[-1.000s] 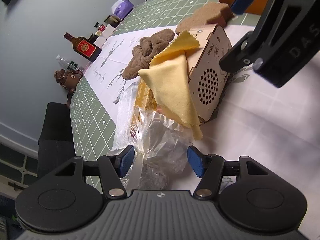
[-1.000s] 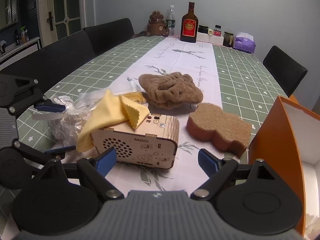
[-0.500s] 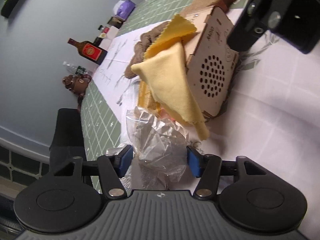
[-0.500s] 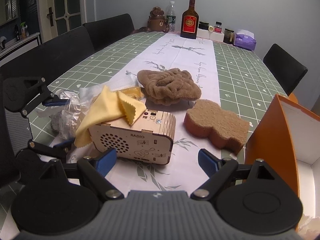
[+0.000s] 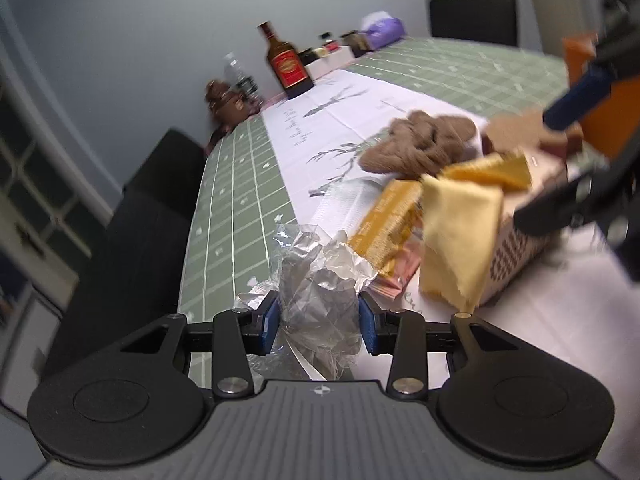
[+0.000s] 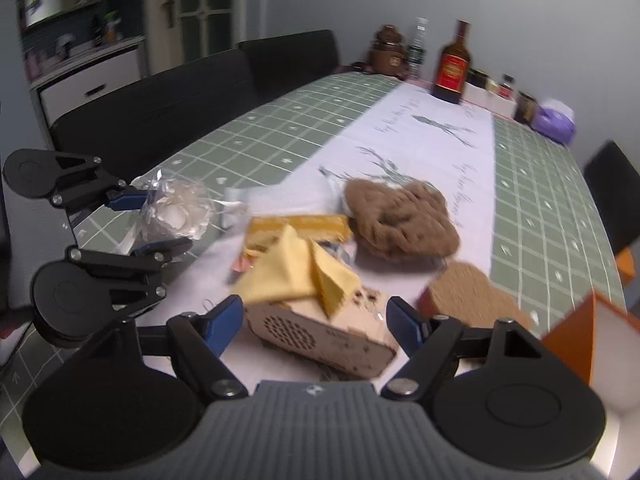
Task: Organize soft objects
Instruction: 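Close the left tool on the clear plastic bag of white items, then grasp the orange snack packet with the right tool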
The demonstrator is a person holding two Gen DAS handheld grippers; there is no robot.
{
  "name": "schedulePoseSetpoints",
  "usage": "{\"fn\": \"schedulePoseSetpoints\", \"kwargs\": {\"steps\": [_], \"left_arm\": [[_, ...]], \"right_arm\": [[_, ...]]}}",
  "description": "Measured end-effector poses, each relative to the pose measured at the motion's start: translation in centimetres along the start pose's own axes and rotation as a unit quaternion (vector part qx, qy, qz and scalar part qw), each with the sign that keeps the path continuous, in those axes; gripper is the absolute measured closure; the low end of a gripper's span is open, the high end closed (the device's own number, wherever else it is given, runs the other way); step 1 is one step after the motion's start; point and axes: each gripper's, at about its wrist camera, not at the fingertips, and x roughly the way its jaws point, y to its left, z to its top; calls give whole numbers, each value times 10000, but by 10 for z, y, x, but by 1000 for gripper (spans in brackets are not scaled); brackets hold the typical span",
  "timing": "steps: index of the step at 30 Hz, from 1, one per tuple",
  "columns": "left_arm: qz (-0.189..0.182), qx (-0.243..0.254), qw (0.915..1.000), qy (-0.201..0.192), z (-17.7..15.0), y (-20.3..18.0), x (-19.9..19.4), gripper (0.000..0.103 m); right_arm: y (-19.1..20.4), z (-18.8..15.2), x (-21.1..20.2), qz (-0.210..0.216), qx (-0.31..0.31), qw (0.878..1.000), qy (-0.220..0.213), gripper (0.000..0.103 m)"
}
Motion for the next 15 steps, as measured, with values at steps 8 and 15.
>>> {"fn": "schedulePoseSetpoints", "kwargs": {"steps": [8, 15], "left_arm": [[-237, -1595, 9866, 232, -5, 48, 1, 57], [-226, -1975, 9792, 411, -8, 53, 9, 57]], "right_arm": [[29, 51, 52, 442, -1660, 9844, 376, 25], [45, 64, 114, 597, -2642, 9574, 997, 17]]}}
